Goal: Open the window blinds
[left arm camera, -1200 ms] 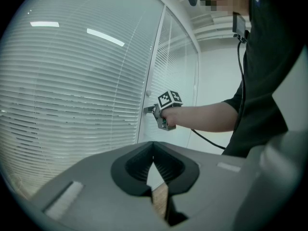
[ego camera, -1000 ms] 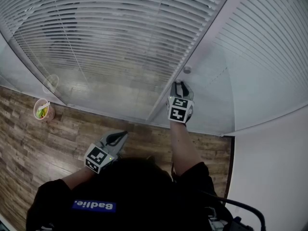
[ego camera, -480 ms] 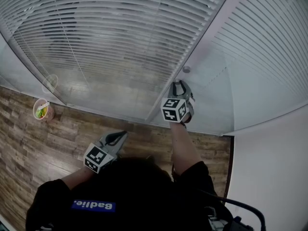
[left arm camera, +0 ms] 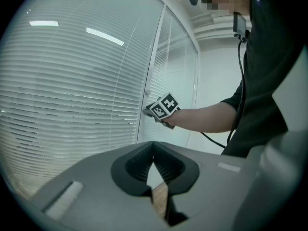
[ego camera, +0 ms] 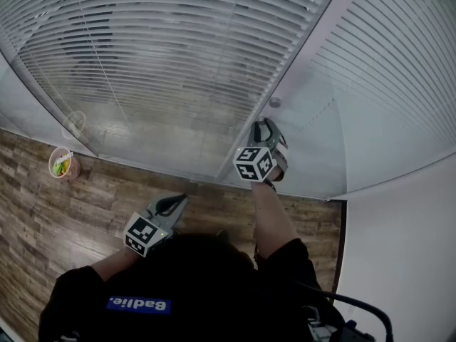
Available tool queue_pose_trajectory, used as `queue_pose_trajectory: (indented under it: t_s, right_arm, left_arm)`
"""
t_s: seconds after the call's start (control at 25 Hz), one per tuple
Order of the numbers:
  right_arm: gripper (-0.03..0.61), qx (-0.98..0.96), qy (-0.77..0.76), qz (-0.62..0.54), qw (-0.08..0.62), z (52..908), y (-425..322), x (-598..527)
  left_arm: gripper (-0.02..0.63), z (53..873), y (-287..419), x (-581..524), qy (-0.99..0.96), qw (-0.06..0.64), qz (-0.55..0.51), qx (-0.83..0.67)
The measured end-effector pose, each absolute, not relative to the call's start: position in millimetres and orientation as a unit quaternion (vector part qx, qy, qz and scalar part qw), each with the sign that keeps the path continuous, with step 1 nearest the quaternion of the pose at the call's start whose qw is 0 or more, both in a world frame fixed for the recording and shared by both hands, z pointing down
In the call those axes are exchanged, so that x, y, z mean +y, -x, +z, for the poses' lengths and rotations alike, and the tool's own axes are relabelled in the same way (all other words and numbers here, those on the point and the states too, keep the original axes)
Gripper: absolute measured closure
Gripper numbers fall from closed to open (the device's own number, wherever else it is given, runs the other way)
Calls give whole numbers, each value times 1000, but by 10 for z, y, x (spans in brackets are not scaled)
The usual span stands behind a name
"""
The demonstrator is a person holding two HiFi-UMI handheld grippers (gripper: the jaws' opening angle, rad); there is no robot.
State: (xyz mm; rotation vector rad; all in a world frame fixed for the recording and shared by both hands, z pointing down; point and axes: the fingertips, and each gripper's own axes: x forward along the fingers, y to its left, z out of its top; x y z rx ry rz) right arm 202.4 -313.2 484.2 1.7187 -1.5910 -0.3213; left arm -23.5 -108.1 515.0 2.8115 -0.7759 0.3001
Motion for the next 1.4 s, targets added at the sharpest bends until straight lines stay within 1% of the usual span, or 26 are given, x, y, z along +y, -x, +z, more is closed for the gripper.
queue_pose_trajectory:
  t_s: [0.32, 0.52, 0.8, 0.88, 0.92, 0.96, 1.0, 1.08, 1.16, 1.28, 1.4]
  right_arm:
    - [455, -580, -633, -212, 467, 4886, -1990, -3126]
    - [456, -562, -609, -249, 501, 4905, -1978, -3121]
    - [453, -548, -585, -282, 527, 4925, -1961, -3107]
    - [448, -562, -596, -269, 507, 4915, -1964, -3107]
    - [446, -576, -607, -252, 486, 4905, -1967, -3104]
    - [441, -596, -620, -227, 458, 4892, -1971, -3098]
    - [415, -617, -633, -197, 424, 4879, -1974, -3090]
    - [402, -654, -657, -128, 351, 4862, -1984, -3073]
    - [402, -675, -675, -65, 290, 4847, -2012, -3066]
    - [407, -690, -689, 6, 221, 4830, -2058, -3083]
    - [440, -695, -697, 82, 154, 4854, -2115, -3092]
  left_arm:
    - [614, 5157, 213, -1076, -954, 104, 103, -260]
    - [614, 5159, 190, -1076, -955, 104, 105, -256]
    - [614, 5156, 151, -1063, -957, 102, 107, -251]
    - [614, 5149, 145, -1066, -957, 101, 105, -252]
    - [614, 5147, 143, -1069, -957, 102, 105, -252]
    - [614, 5149, 145, -1073, -956, 102, 104, -253]
    - [614, 5154, 149, -1077, -956, 102, 104, -254]
    - [614, 5168, 160, -1082, -956, 102, 104, -256]
    - [614, 5168, 168, -1086, -955, 104, 104, -257]
    - [614, 5150, 166, -1093, -955, 104, 104, -257]
    - [614, 5152, 171, -1098, -955, 104, 104, -258]
